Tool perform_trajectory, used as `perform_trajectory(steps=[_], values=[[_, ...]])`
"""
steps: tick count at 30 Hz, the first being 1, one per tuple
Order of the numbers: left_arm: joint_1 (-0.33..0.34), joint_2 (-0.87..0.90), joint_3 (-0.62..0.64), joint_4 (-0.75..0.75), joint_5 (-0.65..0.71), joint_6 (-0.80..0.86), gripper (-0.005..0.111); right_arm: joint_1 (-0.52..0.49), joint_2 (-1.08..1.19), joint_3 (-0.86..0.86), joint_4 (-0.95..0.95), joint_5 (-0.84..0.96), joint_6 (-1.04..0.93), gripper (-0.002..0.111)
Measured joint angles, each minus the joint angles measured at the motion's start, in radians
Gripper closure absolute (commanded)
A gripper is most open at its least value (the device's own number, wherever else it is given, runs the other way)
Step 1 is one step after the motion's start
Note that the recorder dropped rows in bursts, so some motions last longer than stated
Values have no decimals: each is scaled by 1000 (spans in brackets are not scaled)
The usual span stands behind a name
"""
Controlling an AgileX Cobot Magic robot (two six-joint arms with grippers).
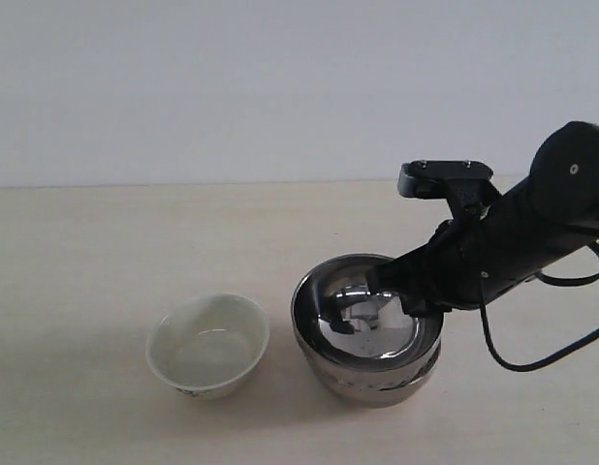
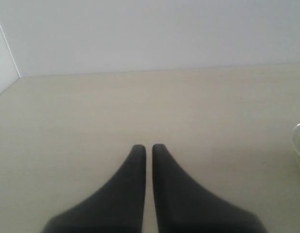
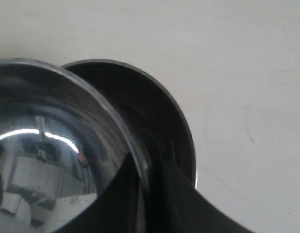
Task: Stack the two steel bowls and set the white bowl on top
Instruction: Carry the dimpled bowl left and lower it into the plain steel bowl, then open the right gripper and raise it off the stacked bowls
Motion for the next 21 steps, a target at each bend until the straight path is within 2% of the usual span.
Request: perform_trajectory(steps=[21], values=[[0,0,0,0,0,0,103,0,42,2,0,-65,-37,108]])
